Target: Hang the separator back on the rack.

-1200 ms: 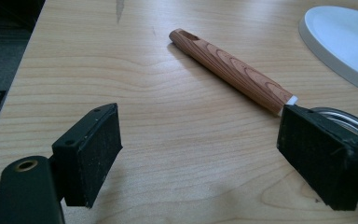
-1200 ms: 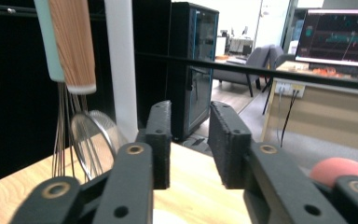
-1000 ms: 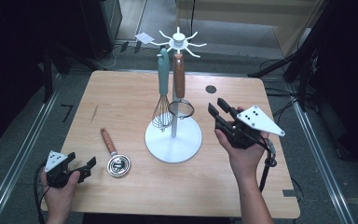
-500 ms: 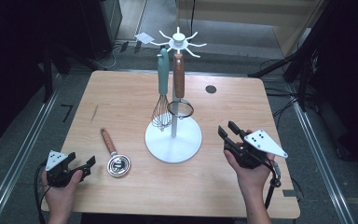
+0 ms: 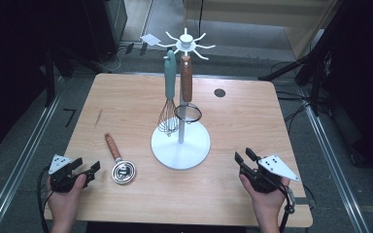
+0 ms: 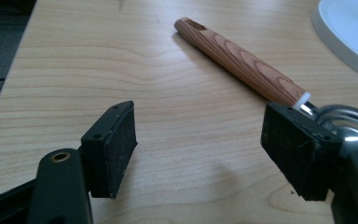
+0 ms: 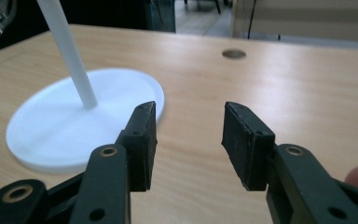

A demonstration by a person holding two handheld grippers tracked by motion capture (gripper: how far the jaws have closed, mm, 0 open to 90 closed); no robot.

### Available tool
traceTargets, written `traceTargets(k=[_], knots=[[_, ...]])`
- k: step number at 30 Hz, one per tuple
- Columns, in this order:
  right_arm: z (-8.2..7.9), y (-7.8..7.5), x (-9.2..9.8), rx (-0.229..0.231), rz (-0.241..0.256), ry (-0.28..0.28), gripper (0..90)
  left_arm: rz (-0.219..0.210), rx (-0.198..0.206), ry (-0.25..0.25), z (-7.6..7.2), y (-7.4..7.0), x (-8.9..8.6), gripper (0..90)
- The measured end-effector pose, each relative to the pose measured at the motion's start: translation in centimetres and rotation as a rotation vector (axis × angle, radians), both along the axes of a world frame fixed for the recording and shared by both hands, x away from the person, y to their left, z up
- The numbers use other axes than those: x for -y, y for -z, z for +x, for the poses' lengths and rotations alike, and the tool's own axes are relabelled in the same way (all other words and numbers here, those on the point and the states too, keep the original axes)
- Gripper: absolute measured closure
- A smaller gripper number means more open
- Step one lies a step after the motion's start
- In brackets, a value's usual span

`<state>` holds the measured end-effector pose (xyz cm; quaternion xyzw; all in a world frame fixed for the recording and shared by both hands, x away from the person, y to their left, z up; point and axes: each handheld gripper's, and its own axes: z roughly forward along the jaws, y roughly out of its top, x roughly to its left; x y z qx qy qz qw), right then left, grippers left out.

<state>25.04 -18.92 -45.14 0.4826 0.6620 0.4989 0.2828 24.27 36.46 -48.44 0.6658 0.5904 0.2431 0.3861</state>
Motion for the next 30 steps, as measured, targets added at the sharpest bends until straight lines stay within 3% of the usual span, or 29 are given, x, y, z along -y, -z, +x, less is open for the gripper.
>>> traceTargets(k=[5,8,11,14,17,20,25,28,30], knots=[[-1.2,1.3,0.6,-0.051,0.022,0.051,56.3,0.006,0.007,0.036,-0.2,-0.1,0.1,32.7],[-1.3,1.6,0.4,-0.061,-0.008,0.074,56.2,-0.017,0.010,0.063,-0.2,-0.4,0.0,35.7],[-1.0,2.0,0.2,-0.070,-0.004,0.076,56.0,-0.027,0.007,0.087,-0.2,-0.5,0.1,38.5],[-0.7,2.6,-0.1,-0.092,-0.019,0.072,56.1,-0.072,0.000,0.142,-0.1,-0.7,0.7,40.4],[-0.4,3.0,-0.3,-0.107,-0.031,0.062,56.1,-0.031,-0.011,0.185,0.0,-0.7,1.9,44.5],[-0.3,3.1,-0.4,-0.112,-0.030,0.062,56.1,-0.031,-0.022,0.219,0.0,-0.7,2.7,45.0],[-0.4,3.1,-0.7,-0.117,-0.034,0.043,56.1,-0.032,-0.030,0.231,0.0,-0.6,3.5,48.1],[-0.4,3.1,-0.9,-0.118,-0.031,0.039,56.1,-0.017,-0.038,0.206,0.0,-0.4,3.9,51.0],[-0.3,3.2,-1.1,-0.120,-0.032,0.036,56.1,-0.035,-0.049,0.213,0.1,-0.4,4.0,53.0]])
